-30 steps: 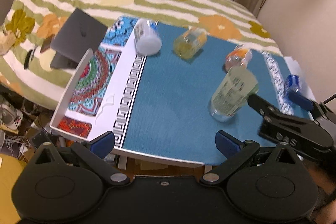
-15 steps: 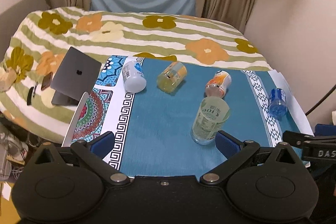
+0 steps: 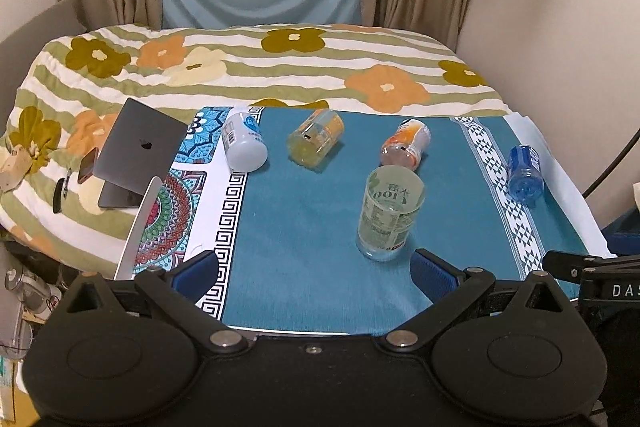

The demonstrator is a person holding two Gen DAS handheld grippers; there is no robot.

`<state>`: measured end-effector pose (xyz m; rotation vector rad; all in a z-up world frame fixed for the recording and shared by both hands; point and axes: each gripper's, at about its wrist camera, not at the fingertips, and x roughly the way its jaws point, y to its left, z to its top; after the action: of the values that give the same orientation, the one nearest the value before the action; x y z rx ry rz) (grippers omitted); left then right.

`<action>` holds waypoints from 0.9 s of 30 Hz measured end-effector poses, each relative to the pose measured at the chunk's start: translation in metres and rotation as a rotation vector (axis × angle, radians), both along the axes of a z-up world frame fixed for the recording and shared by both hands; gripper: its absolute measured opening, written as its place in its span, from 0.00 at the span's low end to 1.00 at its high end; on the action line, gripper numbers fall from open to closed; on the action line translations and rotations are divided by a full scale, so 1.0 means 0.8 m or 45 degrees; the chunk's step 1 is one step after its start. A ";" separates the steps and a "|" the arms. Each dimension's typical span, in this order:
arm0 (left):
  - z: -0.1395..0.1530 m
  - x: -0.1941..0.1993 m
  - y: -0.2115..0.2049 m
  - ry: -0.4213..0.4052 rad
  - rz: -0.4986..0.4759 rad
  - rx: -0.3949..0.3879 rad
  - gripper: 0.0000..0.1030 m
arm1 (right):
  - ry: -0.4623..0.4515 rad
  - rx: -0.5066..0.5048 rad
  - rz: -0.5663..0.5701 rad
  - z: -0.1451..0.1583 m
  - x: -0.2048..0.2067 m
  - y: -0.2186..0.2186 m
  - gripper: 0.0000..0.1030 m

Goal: Flip cup upright

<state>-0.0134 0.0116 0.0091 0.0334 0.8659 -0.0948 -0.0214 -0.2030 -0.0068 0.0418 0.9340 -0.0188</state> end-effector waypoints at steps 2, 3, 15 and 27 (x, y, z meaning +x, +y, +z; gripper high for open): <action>0.001 0.001 -0.002 -0.007 -0.009 0.013 1.00 | -0.002 0.002 -0.005 0.001 0.000 0.000 1.00; 0.002 0.001 -0.002 -0.010 -0.011 0.017 1.00 | -0.002 0.004 -0.006 0.001 0.001 0.000 1.00; 0.000 0.002 -0.005 -0.006 -0.029 0.016 1.00 | -0.006 -0.008 -0.006 0.003 0.004 0.001 1.00; -0.001 0.002 -0.005 -0.001 -0.032 0.017 1.00 | -0.010 -0.019 -0.012 0.005 0.008 0.000 1.00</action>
<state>-0.0115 0.0078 0.0082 0.0564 0.8655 -0.1125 -0.0152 -0.2033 -0.0030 0.0326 0.9255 -0.0346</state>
